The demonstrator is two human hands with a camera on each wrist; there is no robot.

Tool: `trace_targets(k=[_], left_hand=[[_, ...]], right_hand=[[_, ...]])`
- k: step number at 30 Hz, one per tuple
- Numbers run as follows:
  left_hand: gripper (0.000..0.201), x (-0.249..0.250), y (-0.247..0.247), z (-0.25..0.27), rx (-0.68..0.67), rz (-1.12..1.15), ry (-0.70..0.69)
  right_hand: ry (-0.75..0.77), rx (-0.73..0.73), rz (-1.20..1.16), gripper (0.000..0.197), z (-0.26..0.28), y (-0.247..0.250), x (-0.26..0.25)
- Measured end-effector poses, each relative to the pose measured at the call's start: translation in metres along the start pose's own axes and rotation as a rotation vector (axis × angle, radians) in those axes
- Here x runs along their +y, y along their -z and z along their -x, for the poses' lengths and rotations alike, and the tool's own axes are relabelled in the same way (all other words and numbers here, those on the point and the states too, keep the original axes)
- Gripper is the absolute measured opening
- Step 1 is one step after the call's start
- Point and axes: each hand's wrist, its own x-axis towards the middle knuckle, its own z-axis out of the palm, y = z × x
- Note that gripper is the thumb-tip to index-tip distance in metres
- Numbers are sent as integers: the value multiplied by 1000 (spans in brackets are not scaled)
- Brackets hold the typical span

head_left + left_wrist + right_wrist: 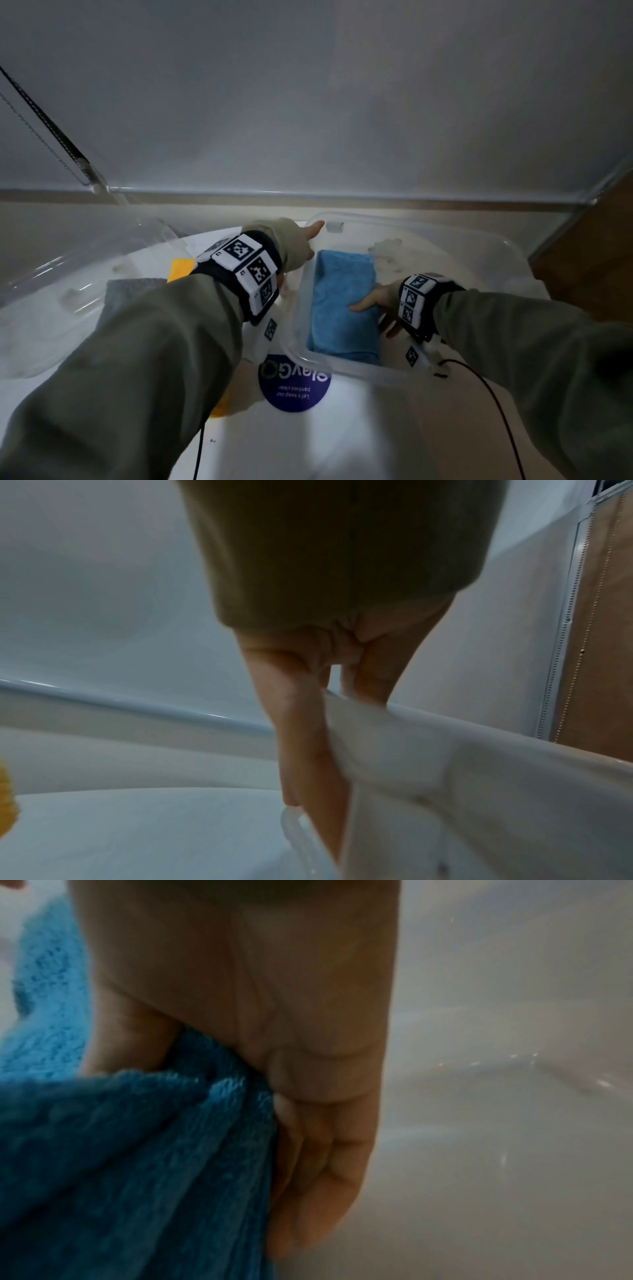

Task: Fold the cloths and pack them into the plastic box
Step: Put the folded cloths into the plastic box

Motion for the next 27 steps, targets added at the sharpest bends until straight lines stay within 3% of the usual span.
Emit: trace_targets(k=[3,5,8,10,11,12,14,18,22,25,27], left_hand=[[71,1,3,-1,-45,-138,29],[70,4,2,7,-40,-157,46],[64,5,1,12,-25,-75,19],[69,3,3,13,-23,-106,47],[71,3,3,15,-18,-130,69],[71,3,3,17,-16,-113,90],[65,4,2,19,-11,0,69],[70,4,1,17,-13,6,113],[68,0,-1,19,46,102,89],[67,-10,0,28,-9,446,0],[65,-26,6,41,-45,676,-7]], right_hand=[[12,-41,140,80,14,8,-4],[39,0,408,80,31,14,-14],[239,346,1049,50,78,13,-44],[400,470,1224,44,92,5,-55],[451,467,1266,53,93,-2,-57],[423,435,1326,77,88,-9,-56],[276,355,1499,116,74,-25,-52],[230,348,1460,130,45,-42,-48],[182,331,1474,125,52,-48,-56],[196,276,1398,108,76,-44,-69],[262,365,1346,82,101,-39,-80]])
